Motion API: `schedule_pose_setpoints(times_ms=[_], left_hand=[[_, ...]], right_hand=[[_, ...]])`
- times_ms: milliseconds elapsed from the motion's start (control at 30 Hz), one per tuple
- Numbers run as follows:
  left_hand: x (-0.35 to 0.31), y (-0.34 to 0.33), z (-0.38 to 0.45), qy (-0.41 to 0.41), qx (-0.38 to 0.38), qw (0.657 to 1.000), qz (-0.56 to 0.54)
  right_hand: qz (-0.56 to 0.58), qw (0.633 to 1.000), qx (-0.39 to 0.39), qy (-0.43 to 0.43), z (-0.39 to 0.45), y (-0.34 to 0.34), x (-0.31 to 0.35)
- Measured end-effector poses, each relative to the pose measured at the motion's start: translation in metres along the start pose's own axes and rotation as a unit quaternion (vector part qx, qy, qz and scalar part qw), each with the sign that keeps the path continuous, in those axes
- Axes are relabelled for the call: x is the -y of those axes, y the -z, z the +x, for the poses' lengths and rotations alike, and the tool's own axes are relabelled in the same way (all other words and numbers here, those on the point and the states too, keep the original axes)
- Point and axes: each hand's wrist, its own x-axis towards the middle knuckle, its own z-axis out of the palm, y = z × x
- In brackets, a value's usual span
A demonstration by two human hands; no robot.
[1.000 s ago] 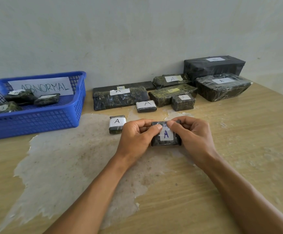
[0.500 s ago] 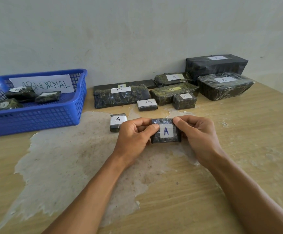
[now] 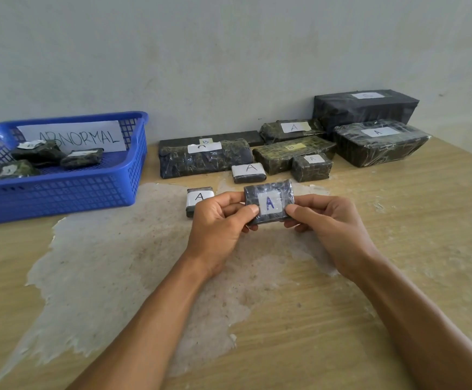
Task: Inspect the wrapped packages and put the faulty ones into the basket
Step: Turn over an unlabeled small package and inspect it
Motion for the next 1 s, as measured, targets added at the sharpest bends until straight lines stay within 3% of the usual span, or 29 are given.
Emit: schedule_pose_setpoints(times_ms=[333,1000], left_hand=[[-0.0012,0.0012,-0.0007,-0.01,0.046,0.998,0.033],[0.0007,-0.002,-0.005,-0.03,0.056,0.996,0.057]], right_hand=[[0.016,0.999,-0.036,0.016,0.0007,-0.0025,-0.0004],[0.04,0.999,-0.018,0.018,-0.0057,-0.0085,0.0013]])
